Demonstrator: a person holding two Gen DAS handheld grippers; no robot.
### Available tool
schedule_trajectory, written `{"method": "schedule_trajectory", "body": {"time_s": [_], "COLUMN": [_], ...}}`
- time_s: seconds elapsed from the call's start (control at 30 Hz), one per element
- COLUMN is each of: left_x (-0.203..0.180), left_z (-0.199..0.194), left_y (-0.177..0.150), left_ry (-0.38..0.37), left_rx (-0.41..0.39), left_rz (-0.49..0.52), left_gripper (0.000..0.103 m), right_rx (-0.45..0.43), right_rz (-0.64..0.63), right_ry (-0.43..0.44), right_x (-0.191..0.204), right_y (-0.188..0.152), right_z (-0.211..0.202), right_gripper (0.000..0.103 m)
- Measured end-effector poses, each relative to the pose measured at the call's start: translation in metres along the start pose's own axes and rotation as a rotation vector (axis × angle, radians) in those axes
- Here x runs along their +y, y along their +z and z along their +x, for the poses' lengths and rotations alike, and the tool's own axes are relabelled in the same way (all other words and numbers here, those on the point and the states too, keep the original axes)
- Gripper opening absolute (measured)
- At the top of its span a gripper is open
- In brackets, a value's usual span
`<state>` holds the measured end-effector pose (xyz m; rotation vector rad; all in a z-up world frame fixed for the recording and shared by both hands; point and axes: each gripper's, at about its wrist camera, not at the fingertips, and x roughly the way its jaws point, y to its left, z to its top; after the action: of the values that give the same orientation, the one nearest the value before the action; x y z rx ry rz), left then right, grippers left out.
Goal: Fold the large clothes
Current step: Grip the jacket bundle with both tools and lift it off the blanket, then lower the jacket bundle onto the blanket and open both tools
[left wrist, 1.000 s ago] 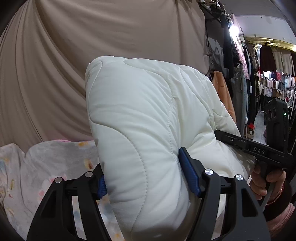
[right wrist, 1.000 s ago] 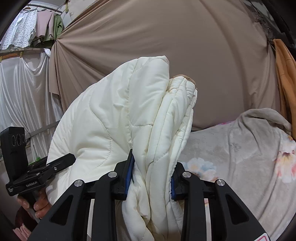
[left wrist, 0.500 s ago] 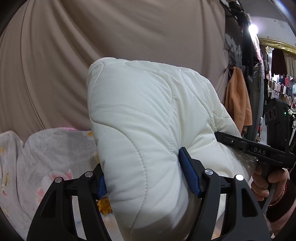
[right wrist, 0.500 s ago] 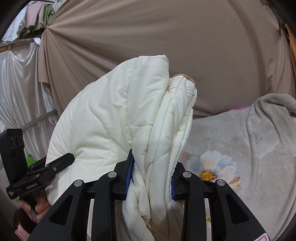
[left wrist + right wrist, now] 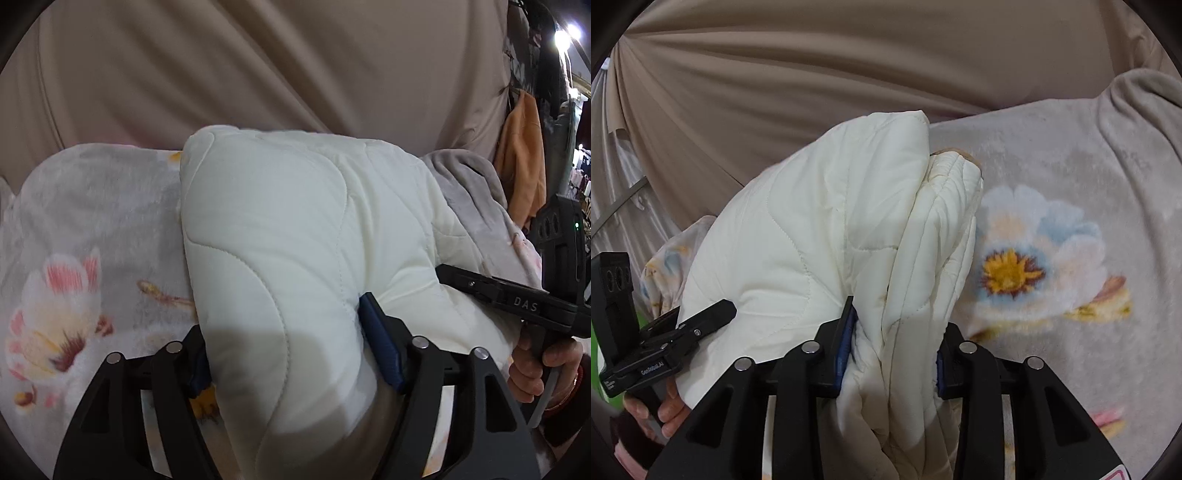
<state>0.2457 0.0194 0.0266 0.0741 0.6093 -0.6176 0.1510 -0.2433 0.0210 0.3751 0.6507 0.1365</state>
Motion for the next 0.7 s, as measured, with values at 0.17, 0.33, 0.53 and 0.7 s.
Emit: {"method": "schedule_trajectory", "body": {"time_s": [0.17, 0.33, 0.53, 0.7], "left_x": [-0.001, 0.000, -0.003, -0.012], "left_z": [0.000, 0.001, -0.007, -0.048], "left_y": [-0.003, -0.006, -0.001, 0.001], "left_ry": [0.009, 0.034, 0.091, 0.175], "left_rx": [-0.008, -0.012, -0.005, -0.069], "left_rz": [-0.012, -0.014, -0.026, 0.025], "left_gripper": [0.074, 0.077, 0.081, 0.088], "right_rx": [0.005, 0.007, 0.025, 0.007], "right_rz": [-0.023, 0.011, 0.039, 0.039], "right_ry": [0.001, 0.017, -0.012, -0.018], "right_x": [0.000, -0.004, -0.001, 0.013], "right_y": [-0.003, -0.004, 0.004, 0.009], "right_z": [0.002, 0.003, -0.006, -0.040], "right_gripper": [0.039, 0.043, 0.048, 0.051]}}
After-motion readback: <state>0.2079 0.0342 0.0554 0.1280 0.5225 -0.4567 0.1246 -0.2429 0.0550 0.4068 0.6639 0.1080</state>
